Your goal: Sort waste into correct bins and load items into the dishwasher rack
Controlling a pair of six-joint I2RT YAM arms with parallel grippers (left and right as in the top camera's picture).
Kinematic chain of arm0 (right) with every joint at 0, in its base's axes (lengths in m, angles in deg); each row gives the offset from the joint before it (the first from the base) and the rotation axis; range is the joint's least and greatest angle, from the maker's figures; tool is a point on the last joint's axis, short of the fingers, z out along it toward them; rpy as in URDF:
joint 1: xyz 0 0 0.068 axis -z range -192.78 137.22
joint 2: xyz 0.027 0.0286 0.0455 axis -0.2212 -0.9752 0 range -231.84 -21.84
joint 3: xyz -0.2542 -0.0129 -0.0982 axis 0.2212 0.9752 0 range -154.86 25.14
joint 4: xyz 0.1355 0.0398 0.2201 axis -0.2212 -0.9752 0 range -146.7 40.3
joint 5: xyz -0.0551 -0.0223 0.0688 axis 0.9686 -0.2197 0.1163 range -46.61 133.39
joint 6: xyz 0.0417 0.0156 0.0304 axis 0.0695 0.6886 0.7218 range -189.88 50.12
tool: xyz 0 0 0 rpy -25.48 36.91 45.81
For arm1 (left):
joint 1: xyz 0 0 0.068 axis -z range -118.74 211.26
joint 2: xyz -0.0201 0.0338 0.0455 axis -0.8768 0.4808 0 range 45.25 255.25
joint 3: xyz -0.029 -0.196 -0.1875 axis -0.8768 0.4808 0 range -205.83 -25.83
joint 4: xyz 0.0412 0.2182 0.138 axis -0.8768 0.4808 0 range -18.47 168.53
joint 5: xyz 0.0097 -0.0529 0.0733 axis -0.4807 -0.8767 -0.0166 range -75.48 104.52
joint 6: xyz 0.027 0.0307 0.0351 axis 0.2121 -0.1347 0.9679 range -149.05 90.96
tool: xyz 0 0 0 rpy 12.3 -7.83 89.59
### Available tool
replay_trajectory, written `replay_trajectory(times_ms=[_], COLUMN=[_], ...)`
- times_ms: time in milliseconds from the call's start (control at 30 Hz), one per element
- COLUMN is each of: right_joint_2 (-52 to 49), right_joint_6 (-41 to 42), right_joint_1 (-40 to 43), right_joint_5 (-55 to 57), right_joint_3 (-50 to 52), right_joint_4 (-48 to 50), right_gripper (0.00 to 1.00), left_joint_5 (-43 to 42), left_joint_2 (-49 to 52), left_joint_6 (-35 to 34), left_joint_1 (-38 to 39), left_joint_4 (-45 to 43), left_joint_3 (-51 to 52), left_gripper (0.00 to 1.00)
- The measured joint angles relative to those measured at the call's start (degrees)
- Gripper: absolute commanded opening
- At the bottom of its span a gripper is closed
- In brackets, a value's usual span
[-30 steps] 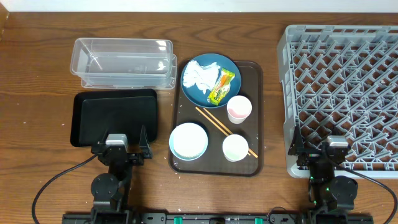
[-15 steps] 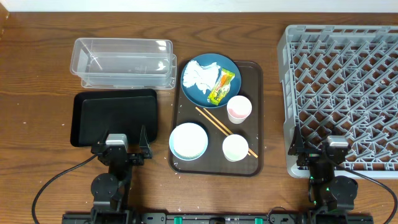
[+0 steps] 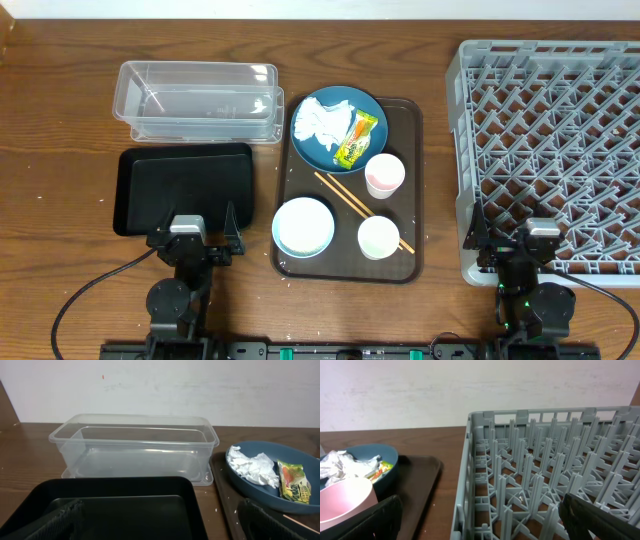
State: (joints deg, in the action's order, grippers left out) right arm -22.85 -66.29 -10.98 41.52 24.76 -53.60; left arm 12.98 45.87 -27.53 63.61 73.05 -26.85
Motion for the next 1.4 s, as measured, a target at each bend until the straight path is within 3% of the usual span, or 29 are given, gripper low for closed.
replay_trajectory(times_ms=[1100,1400], right_joint_2=[0.0,0.0], right_joint_6=[0.0,1.66], right_joint_1=[0.0,0.0], right_joint_5=[0.0,0.02], right_joint_3=[0.0,0.0], right_joint_4=[0.0,0.02], right_gripper=[0.99,0.99], left_joint_5=[0.0,0.0], left_joint_2=[0.0,0.42], left_joint_6=[-0.02,-6.99], left_joint_1=[0.0,0.0], left_joint_4=[-0.02,4.04], left_joint_3=[0.0,-1.97], left_gripper=[0.99,0.99])
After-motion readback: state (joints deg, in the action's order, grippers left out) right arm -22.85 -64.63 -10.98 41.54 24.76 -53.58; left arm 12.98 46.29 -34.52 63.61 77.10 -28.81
